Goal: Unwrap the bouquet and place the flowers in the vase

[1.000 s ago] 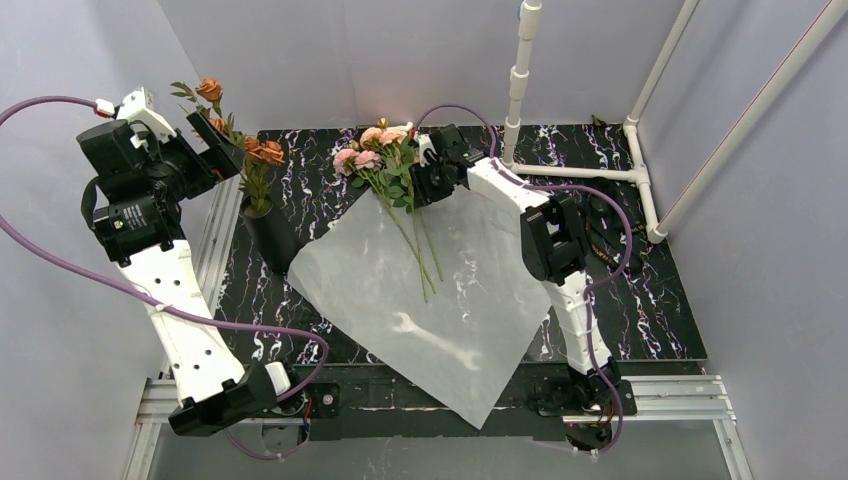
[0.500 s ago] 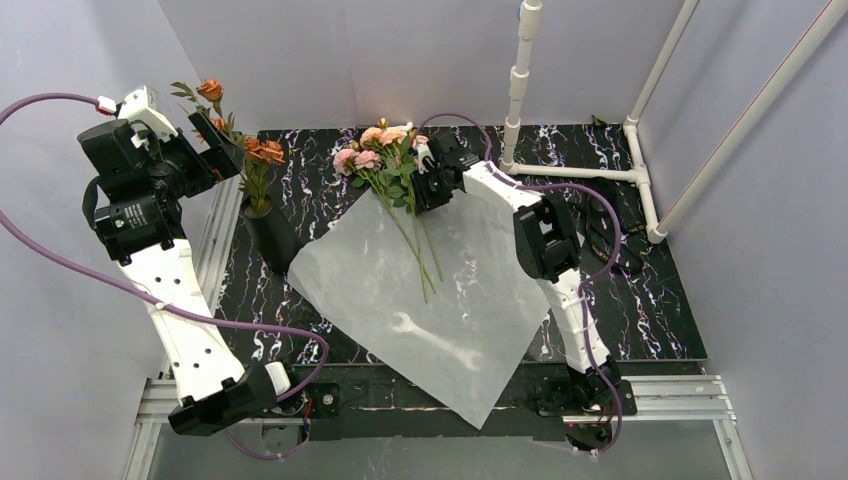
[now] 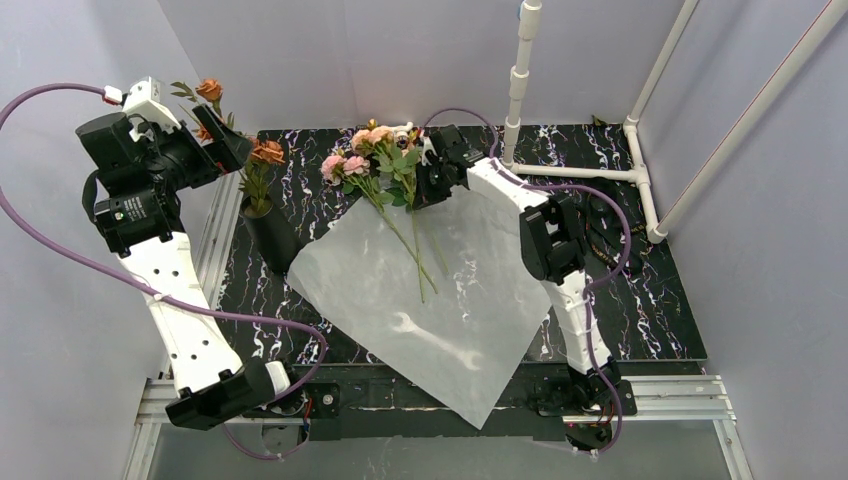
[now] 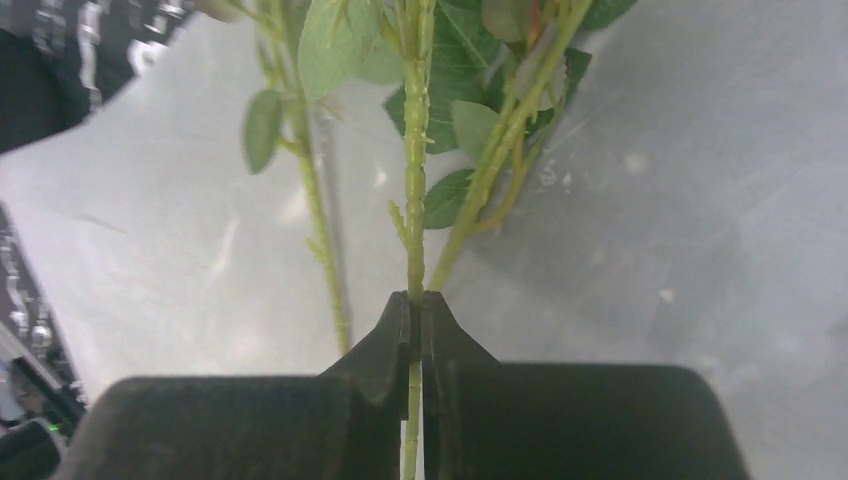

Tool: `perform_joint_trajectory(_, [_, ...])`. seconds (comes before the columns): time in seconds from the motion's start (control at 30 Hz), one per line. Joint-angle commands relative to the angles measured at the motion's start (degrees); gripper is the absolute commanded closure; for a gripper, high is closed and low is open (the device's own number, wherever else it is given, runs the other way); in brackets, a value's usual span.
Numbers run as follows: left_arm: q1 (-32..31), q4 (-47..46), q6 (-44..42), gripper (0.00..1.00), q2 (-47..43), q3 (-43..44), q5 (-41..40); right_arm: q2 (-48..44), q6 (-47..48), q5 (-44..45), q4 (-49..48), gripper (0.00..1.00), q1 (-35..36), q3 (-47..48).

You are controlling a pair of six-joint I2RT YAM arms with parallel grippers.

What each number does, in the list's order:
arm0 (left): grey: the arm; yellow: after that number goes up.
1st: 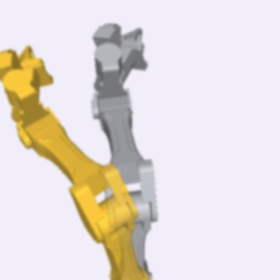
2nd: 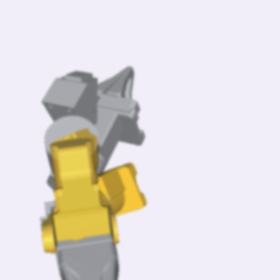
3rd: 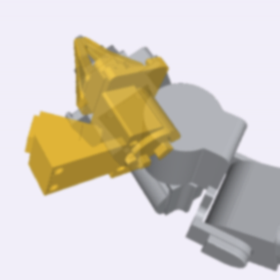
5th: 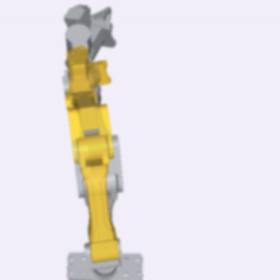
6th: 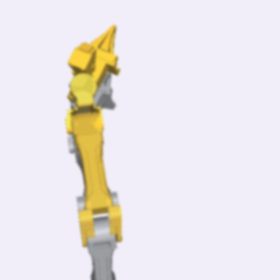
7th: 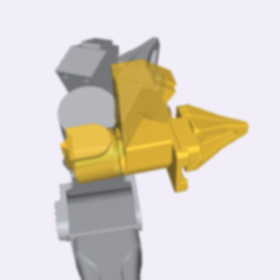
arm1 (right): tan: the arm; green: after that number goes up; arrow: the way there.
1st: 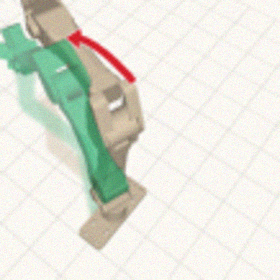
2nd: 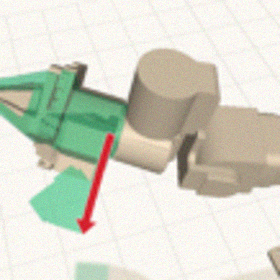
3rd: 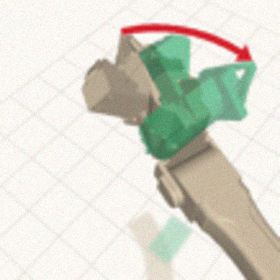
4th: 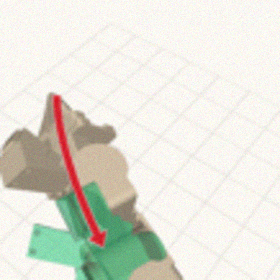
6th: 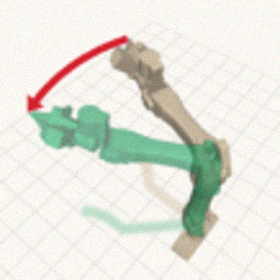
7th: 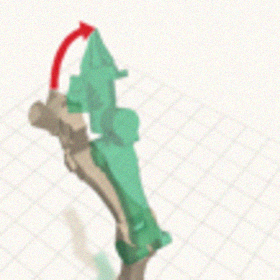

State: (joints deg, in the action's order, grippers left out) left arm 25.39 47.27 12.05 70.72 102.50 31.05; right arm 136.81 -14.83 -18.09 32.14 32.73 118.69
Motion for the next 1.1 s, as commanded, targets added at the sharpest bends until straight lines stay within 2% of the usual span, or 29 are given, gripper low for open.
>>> perform_joint_trajectory(0.0, [-0.07,-4.28,0.58,0.00,-0.26,2.00,8.08,-9.73,-5.44,-1.16,-8.61,0.99,-0.42,-1.19])
perform_joint_trajectory(0.3, [-3.18,-11.39,6.79,0.00,2.78,7.92,23.20,-23.55,-9.77,-3.74,-31.80,0.99,-1.00,-12.18])
perform_joint_trajectory(0.5, [-9.54,-15.74,10.93,0.00,4.35,9.00,21.82,-30.17,-11.37,-6.55,-42.23,0.99,0.03,-15.30])
perform_joint_trajectory(0.63, [-13.22,-16.81,13.74,0.00,5.91,9.47,19.98,-34.59,-10.96,-8.28,-44.51,0.99,2.79,-17.29])
perform_joint_trajectory(0.8, [-15.00,-28.41,26.11,0.00,5.72,3.88,25.05,-39.23,-8.54,-9.68,-44.47,0.99,6.86,-20.21])
perform_joint_trajectory(1.03, [-19.02,-30.64,24.51,0.00,6.19,2.62,24.15,-42.76,-2.85,-11.58,-42.54,0.99,11.90,-23.33])
perform_joint_trajectory(1.07, [-19.30,-31.07,24.46,0.06,6.21,2.71,24.03,-43.03,-2.34,-11.79,-42.17,0.99,12.32,-23.67])
